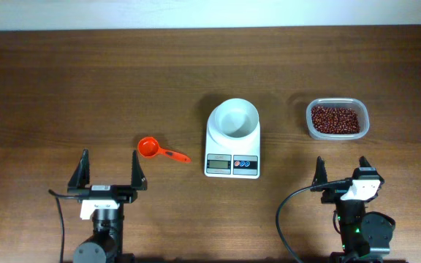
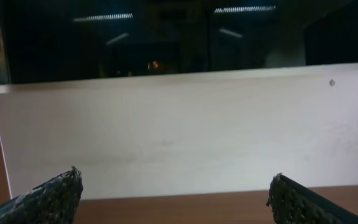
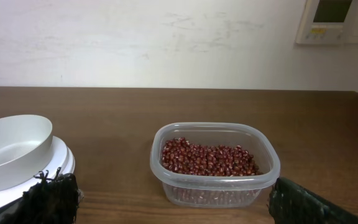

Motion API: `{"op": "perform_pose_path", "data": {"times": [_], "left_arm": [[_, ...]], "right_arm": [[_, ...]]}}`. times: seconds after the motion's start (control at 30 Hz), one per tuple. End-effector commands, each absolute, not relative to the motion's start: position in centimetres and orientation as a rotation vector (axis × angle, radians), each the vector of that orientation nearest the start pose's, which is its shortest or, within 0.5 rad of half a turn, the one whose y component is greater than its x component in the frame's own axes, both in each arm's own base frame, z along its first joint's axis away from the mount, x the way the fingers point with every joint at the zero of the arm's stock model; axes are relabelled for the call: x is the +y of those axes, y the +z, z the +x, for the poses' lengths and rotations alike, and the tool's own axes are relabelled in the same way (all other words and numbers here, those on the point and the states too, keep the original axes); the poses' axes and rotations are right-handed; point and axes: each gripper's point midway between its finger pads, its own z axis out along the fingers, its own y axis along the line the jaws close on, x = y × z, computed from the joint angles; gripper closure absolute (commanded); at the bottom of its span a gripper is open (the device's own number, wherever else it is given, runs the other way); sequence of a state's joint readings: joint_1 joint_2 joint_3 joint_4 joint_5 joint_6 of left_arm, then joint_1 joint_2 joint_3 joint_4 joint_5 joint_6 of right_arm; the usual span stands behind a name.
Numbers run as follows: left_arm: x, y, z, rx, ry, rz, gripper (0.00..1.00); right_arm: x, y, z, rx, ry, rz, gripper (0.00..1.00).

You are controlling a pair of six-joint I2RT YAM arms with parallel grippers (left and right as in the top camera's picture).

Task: Scoop and weigh 50g on scale
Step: 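Move the left gripper over the orange-red scoop's cup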

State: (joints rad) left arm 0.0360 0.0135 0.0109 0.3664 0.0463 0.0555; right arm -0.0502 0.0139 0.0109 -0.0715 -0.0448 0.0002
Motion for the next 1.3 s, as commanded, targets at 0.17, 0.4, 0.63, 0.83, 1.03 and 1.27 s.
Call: {"op": "perform_pose_path", "data": {"times": [0.17,0.4,0.63,0.83,1.03,1.27], "left_arm": [[0.1,31.5,21.4,1.229,0.046,0.045,0.01],[0.7,34.8,21.3,1.386,0.064,0.010,0.01],[1.2,37.6,23.5,1.624,-0.023,-0.110,0.01],[-0.6,38.3,25.5,1.886,-0.126,-0.057,0.01],[-6.3,37.3,26.1,2.021,-0.480,0.143,0.01],[-9.4,35.4,26.4,2.103,-0.736,0.237,0.00]], "right_arm": [[-0.6,15.6,24.6,1.649,-0.004,0.016,0.01],[-0.6,15.6,24.6,1.649,-0.004,0.016,0.01],[-0.6,15.6,24.6,1.649,-0.004,0.016,0.01],[-0.6,15.6,24.6,1.649,-0.004,0.016,0.01],[-0.6,15.6,24.6,1.649,-0.004,0.016,0.01],[-0.6,15.6,24.6,1.649,-0.004,0.016,0.01]]}}
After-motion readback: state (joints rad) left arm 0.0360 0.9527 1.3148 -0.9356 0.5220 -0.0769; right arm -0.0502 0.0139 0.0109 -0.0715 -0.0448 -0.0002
